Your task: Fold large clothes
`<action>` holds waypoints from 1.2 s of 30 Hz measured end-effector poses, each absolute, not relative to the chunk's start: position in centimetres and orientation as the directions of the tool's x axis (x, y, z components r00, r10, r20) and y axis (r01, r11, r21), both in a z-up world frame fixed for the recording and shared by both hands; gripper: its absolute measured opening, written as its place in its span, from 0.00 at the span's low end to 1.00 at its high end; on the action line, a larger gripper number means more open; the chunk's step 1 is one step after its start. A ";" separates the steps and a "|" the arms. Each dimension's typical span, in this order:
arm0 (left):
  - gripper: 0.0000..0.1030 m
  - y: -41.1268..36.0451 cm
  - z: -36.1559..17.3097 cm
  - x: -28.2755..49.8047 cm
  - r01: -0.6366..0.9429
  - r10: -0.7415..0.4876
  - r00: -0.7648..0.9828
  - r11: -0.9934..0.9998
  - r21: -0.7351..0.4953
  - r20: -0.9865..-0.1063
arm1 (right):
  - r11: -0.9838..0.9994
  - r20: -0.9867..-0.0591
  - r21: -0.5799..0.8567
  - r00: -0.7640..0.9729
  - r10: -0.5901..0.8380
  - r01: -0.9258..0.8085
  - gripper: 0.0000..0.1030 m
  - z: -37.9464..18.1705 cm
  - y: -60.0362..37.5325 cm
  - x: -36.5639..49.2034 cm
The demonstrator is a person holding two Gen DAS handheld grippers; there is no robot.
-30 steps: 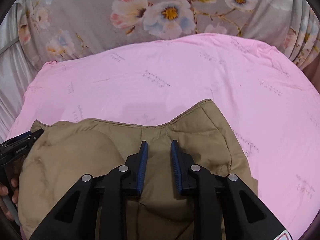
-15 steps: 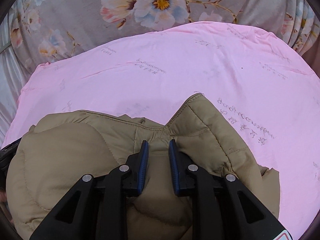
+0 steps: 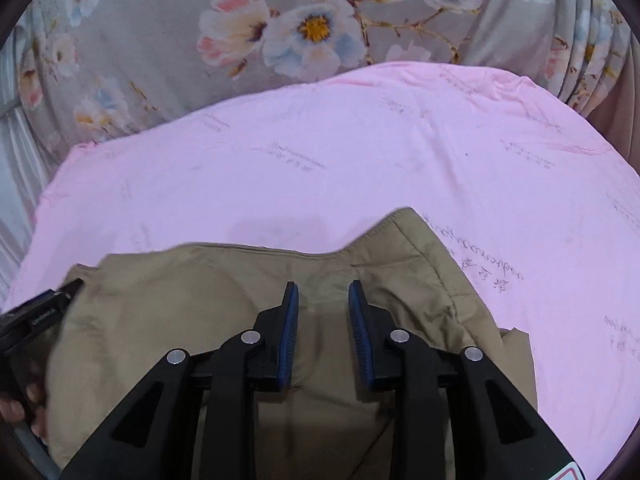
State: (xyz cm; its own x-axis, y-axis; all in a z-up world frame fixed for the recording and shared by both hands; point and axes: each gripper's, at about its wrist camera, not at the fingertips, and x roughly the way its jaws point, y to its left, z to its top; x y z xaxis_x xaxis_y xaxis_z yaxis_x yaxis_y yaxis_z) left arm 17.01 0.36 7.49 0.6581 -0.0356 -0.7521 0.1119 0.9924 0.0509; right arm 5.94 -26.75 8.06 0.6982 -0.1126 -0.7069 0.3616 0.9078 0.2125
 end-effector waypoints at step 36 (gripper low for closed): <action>0.75 -5.3 3.5 14.9 0.095 0.035 0.681 0.986 0.135 -0.732 | 0.946 -0.716 0.210 0.698 -0.023 0.246 0.23 5.0 -19.3 8.9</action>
State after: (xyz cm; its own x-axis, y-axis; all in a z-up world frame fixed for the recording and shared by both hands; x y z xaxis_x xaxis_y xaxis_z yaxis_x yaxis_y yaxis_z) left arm 14.86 -5.34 3.50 0.6809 0.0351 -0.7315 0.0946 0.9863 0.1354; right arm 8.86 -19.26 5.04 0.6979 -0.0228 -0.7158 0.2463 0.9462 0.2100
